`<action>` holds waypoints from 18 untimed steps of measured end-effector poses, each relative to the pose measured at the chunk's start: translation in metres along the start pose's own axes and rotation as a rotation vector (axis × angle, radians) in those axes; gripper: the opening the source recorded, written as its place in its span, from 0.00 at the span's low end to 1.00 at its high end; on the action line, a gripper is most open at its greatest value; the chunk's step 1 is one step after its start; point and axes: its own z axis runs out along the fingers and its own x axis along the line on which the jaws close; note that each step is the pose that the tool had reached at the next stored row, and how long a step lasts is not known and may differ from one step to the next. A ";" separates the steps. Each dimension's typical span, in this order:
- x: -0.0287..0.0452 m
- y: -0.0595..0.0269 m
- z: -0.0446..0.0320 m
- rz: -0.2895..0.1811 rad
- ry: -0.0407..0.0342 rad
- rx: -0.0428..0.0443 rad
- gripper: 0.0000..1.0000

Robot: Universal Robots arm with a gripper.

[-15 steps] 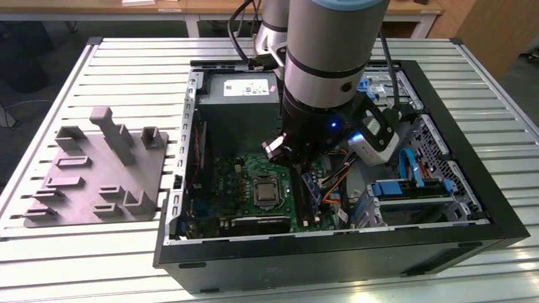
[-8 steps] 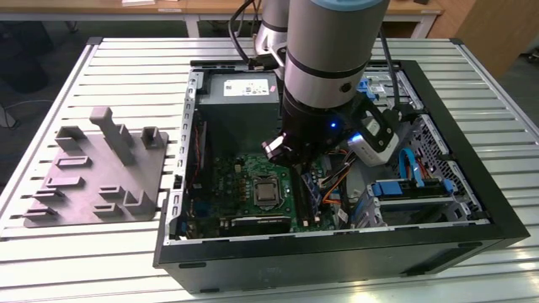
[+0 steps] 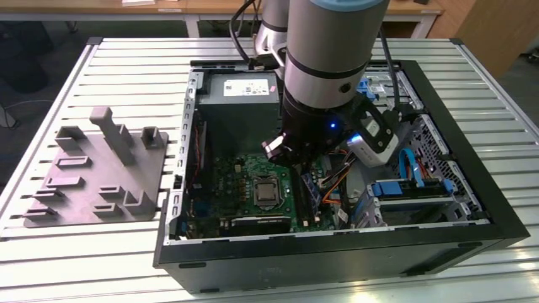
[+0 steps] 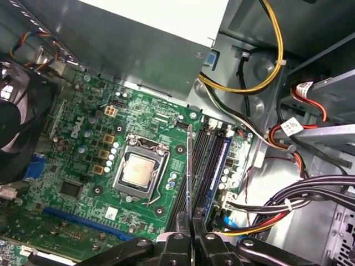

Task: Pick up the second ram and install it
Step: 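Insert the second ram into the second slot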

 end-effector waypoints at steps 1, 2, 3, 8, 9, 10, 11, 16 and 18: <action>0.0000 0.0000 0.0001 0.002 -0.0001 0.0001 0.14; 0.0000 0.0000 0.0001 0.004 -0.0003 0.0002 0.14; 0.0000 0.0000 0.0002 0.006 -0.0004 0.0004 0.14; 0.0000 0.0000 0.0005 0.016 -0.0010 0.0010 0.14; 0.0000 0.0000 0.0005 0.018 -0.0011 0.0012 0.14; 0.0000 0.0000 0.0005 0.021 -0.0013 0.0013 0.14; 0.0001 0.0000 0.0006 0.023 -0.0014 0.0014 0.14; 0.0001 -0.0001 0.0009 0.034 -0.0021 0.0022 0.14; 0.0001 -0.0001 0.0009 0.040 -0.0025 0.0025 0.14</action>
